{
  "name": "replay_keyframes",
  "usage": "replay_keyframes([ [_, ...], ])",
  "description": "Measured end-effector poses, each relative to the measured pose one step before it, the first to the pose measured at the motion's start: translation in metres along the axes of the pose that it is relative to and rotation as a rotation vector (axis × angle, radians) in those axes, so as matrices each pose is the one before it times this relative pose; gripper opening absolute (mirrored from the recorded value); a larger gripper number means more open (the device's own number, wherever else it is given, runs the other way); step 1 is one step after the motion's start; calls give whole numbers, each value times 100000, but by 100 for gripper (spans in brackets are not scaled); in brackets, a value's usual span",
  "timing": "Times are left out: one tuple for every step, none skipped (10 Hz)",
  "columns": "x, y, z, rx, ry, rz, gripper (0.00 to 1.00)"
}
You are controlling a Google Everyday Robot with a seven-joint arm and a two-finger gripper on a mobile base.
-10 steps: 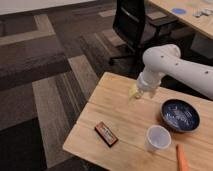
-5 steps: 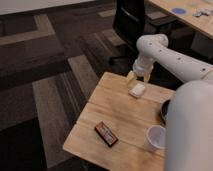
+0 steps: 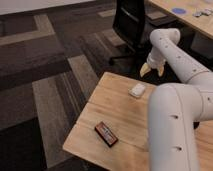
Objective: Drag the ceramic bowl in a circle
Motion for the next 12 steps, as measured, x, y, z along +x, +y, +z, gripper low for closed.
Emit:
replay_keyframes([
  [-461, -834, -10, 2170, -508, 1080, 65],
  [-896, -1393, -106, 4956, -1294, 1508, 65],
  [-268, -132, -61, 1191, -476, 69, 65],
  [-75, -145, -24, 686, -108, 105, 65],
  [18, -66, -1, 89, 14, 58, 65],
  [-14, 53, 10, 5, 13, -64, 65],
  [25, -60, 10, 4, 21, 69, 65],
  [-23, 69, -6, -23, -8, -77, 65],
  [10, -41, -5, 9, -9, 49, 65],
  [-2, 4, -3, -3, -5, -6, 65],
  [15, -23, 14, 7, 29, 28, 65],
  [-3, 13, 2, -28, -6, -8, 65],
])
